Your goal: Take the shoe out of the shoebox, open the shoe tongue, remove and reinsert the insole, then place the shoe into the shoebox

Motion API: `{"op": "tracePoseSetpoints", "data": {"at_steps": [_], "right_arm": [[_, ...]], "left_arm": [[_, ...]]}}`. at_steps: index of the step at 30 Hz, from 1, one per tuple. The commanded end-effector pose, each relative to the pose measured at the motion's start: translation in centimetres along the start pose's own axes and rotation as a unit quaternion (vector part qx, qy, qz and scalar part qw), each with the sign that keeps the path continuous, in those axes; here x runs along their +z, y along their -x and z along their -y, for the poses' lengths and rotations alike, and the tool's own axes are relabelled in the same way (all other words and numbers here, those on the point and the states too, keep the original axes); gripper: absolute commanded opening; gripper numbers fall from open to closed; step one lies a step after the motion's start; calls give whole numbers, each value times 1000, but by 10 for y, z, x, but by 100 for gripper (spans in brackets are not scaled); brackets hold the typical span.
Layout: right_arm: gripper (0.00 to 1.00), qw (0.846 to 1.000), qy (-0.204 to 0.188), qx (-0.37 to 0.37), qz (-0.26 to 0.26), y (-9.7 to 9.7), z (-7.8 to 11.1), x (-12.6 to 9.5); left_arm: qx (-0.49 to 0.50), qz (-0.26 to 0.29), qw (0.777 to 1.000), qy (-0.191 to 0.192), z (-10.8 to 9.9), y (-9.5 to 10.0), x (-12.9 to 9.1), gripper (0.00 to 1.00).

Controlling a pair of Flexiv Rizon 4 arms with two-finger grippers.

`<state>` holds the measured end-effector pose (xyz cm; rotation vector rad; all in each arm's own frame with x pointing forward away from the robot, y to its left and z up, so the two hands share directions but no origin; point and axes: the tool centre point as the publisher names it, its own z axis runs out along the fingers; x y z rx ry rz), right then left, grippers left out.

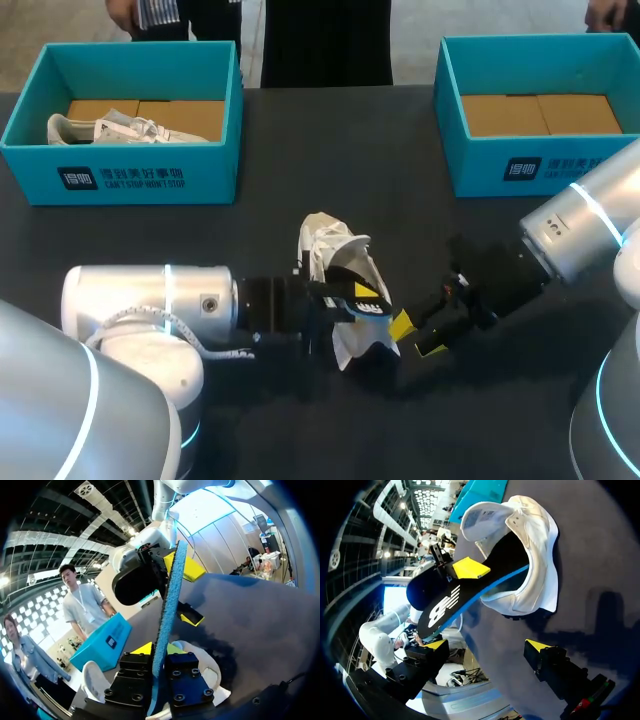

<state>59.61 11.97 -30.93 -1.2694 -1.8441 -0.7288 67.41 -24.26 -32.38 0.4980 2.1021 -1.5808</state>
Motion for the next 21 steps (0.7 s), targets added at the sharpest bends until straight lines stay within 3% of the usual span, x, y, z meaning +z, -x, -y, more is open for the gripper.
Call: {"op": "tracePoseSetpoints", "data": {"at_steps": [1,21], "right_arm": [[100,1000,1,0,1,0,0,1],[100,1000,1,0,1,0,0,1]], "left_arm": [[0,-1,1000,5,2,-3,-1,0],[27,10,1000,10,-13,0,8,0]]}}
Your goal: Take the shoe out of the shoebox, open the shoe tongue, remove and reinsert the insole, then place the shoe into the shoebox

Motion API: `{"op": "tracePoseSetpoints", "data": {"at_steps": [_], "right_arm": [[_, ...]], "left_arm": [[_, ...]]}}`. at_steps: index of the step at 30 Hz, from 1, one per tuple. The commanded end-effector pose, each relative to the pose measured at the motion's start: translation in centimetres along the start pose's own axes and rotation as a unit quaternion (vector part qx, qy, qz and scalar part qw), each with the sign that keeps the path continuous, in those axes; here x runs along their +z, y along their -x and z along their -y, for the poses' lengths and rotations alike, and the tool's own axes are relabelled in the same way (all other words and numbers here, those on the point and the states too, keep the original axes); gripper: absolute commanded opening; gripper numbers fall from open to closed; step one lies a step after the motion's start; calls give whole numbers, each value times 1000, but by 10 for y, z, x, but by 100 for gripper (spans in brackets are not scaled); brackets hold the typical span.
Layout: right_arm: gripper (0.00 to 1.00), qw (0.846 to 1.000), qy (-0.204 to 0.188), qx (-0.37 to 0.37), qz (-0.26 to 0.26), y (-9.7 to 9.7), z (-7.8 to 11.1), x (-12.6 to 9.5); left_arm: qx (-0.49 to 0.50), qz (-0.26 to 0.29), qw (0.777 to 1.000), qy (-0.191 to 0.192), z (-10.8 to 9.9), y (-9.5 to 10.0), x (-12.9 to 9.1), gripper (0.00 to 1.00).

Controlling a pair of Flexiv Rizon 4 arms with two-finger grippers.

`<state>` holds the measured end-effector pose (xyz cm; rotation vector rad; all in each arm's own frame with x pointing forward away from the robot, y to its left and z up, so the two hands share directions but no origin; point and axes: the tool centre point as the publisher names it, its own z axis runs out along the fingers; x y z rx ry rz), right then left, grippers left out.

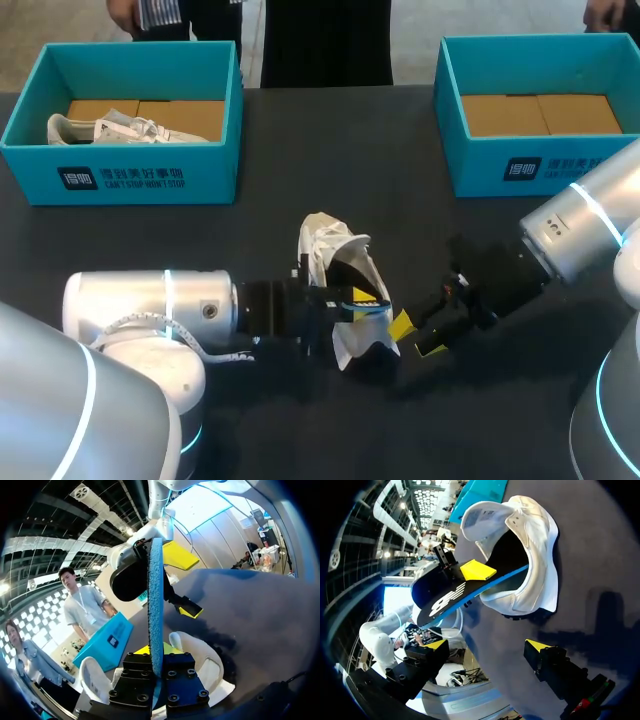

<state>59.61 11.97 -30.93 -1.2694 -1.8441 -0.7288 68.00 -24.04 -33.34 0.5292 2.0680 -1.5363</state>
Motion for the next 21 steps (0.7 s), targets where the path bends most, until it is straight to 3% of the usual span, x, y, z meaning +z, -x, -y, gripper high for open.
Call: {"op": "tracePoseSetpoints", "data": {"at_steps": [1,21], "right_arm": [[100,1000,1,0,1,0,0,1],[100,1000,1,0,1,0,0,1]], "left_arm": [[4,1,1000,7,-2,0,8,0],[-6,-5,999,31,-28,7,12,0]]}}
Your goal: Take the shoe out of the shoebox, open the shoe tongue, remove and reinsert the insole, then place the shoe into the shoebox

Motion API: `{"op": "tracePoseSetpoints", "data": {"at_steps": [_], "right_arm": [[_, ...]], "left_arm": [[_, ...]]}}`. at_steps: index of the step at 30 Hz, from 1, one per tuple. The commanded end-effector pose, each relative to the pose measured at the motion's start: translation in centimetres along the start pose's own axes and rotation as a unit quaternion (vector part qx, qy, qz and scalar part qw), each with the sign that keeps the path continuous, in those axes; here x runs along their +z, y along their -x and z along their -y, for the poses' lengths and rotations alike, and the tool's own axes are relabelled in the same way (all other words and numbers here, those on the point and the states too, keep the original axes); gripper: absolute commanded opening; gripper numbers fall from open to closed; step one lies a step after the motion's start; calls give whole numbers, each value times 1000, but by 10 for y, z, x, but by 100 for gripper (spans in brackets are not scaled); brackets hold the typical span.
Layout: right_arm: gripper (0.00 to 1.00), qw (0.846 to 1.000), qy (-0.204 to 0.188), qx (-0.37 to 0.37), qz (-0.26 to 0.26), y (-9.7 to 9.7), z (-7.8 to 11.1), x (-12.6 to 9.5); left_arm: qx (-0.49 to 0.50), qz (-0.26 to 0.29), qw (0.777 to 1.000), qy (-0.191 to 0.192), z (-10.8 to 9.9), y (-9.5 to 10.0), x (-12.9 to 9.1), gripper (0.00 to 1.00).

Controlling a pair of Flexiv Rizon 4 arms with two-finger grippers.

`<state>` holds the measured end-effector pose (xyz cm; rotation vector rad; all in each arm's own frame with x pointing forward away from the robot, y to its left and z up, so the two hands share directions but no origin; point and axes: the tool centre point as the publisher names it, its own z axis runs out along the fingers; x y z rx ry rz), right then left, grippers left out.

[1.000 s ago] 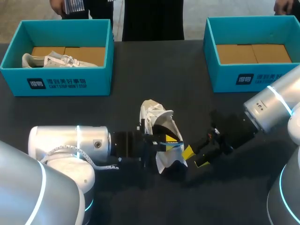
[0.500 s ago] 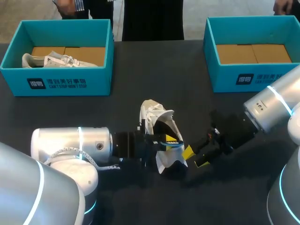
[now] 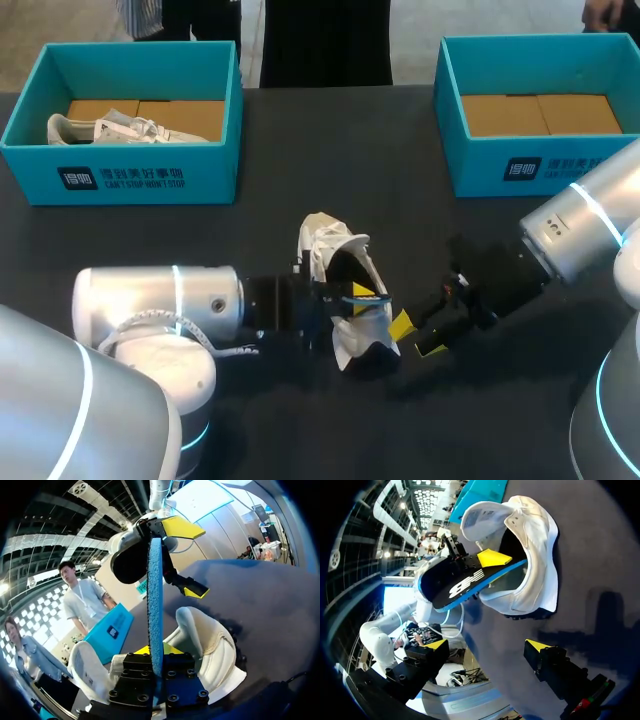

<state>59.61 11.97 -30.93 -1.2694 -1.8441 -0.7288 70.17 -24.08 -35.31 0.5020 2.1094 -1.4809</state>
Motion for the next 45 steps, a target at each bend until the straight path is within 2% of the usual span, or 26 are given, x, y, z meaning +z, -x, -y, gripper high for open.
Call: {"op": "tracePoseSetpoints", "data": {"at_steps": [1,8,9,12,19,28,32,33,34,45], "right_arm": [[100,1000,1,0,1,0,0,1],[100,1000,1,0,1,0,0,1],[100,1000,1,0,1,0,0,1],[100,1000,1,0,1,0,0,1],[100,1000,1,0,1,0,0,1],[100,1000,1,0,1,0,0,1],[100,1000,1,0,1,0,0,1],[100,1000,1,0,1,0,0,1],[100,1000,1,0,1,0,0,1],[100,1000,1,0,1,0,0,1]], "left_arm": [[-1,-4,1000,4,0,2,3,0],[-2,-3,1000,-6,6,1,0,0],[-2,-3,1000,-8,8,0,-1,2],[-2,-4,1000,-13,11,0,-3,18],[0,-1,1000,-21,20,-2,-9,20],[7,3,1000,-29,28,-2,-16,18],[10,-1,999,-32,30,-3,-16,11],[10,-2,999,-33,31,-3,-16,4],[12,-4,999,-34,31,-3,-16,0],[23,-11,999,-38,22,-2,-12,0]]}}
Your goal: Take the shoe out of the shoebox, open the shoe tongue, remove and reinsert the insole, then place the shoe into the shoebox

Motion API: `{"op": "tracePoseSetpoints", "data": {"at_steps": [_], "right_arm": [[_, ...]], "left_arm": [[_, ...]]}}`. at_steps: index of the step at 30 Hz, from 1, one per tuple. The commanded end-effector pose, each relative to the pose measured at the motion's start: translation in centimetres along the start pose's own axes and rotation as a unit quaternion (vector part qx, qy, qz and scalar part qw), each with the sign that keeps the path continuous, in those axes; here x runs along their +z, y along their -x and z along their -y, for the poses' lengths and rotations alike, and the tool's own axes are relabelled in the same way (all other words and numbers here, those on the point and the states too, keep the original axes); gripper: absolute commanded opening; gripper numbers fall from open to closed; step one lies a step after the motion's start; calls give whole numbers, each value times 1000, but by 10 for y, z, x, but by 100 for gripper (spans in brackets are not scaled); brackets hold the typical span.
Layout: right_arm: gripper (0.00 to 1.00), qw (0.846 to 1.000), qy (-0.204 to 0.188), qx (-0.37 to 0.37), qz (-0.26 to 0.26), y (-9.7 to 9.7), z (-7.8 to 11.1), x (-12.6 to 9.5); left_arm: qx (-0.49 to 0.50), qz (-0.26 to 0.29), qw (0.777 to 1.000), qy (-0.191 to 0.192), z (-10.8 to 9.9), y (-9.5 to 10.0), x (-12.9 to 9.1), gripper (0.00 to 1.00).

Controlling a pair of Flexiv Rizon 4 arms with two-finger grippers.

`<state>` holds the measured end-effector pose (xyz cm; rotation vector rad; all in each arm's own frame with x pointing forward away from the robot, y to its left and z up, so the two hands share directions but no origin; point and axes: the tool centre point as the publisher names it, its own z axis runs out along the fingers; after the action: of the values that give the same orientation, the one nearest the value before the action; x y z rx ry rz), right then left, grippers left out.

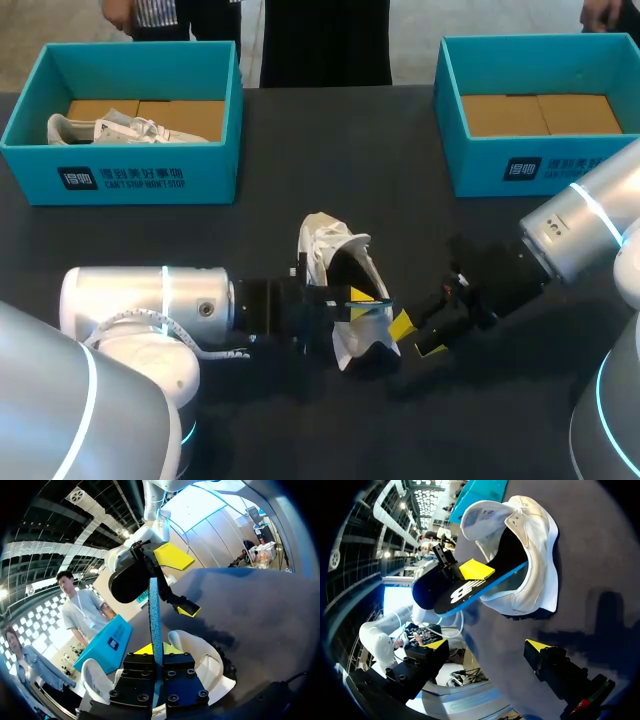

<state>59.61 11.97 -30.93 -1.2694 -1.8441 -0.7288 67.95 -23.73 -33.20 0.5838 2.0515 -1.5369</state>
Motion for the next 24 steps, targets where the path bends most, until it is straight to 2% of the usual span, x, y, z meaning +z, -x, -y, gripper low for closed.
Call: {"op": "tracePoseSetpoints", "data": {"at_steps": [1,14,24], "right_arm": [[100,1000,1,0,1,0,0,1],[100,1000,1,0,1,0,0,1],[100,1000,1,0,1,0,0,1]], "left_arm": [[2,-3,1000,-2,-7,3,2,0],[11,-12,1000,21,-22,7,17,0],[6,-15,999,36,-33,6,15,0]]}}
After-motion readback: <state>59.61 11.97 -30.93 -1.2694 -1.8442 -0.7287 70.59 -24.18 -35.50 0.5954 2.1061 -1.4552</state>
